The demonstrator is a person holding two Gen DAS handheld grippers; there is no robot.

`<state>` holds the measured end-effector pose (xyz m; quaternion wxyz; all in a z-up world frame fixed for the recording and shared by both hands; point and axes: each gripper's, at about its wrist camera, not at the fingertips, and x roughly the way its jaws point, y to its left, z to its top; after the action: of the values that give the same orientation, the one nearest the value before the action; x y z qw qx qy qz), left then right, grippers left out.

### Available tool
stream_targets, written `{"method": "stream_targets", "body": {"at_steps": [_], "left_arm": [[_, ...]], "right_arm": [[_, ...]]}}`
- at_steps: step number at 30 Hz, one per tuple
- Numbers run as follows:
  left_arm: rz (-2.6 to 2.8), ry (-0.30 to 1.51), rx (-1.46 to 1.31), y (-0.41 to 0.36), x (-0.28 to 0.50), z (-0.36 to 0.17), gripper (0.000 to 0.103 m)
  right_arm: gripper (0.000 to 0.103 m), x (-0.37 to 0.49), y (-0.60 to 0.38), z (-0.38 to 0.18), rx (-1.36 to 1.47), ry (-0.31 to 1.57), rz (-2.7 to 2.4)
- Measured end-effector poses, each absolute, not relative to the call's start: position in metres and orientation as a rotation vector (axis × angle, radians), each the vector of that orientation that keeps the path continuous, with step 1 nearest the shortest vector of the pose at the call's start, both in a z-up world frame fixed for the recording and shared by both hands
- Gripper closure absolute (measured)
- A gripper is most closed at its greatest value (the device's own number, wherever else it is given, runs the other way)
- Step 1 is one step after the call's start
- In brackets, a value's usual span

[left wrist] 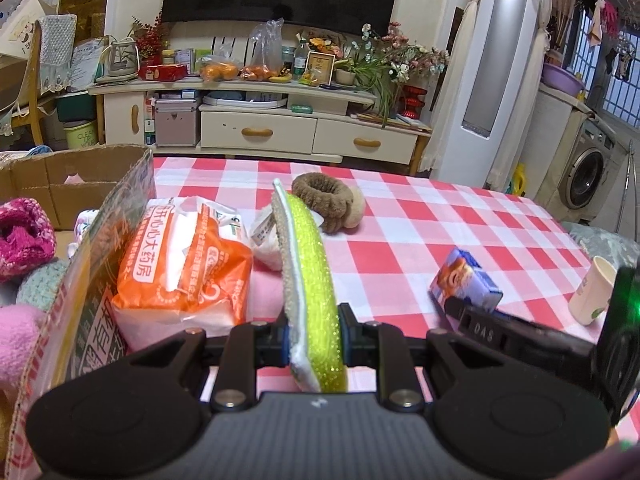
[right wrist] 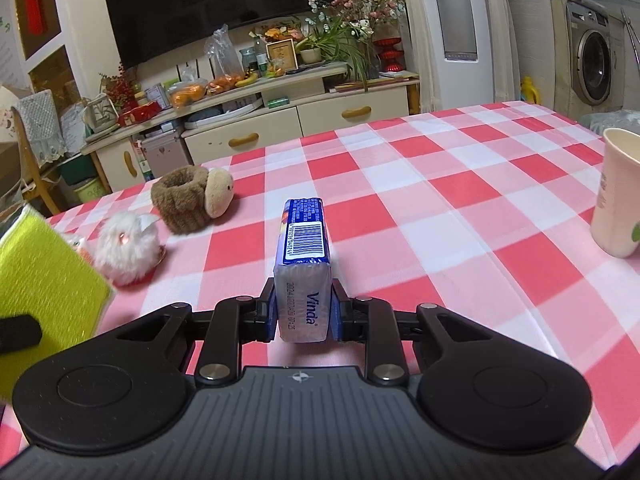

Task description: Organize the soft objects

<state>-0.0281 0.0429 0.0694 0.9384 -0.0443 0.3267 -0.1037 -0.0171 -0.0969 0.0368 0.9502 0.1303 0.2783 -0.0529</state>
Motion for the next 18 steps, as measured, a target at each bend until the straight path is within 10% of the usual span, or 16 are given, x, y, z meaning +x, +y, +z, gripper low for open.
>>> {"method": "stream_targets", "body": {"at_steps": [18], "left_arm": [[-0.246, 0.609, -0.160, 0.072, -0.044, 0.092, 0.083]], "right_arm": [[0.073, -0.053, -0.068, 0.045, 0.226, 0.582, -0.088]]}}
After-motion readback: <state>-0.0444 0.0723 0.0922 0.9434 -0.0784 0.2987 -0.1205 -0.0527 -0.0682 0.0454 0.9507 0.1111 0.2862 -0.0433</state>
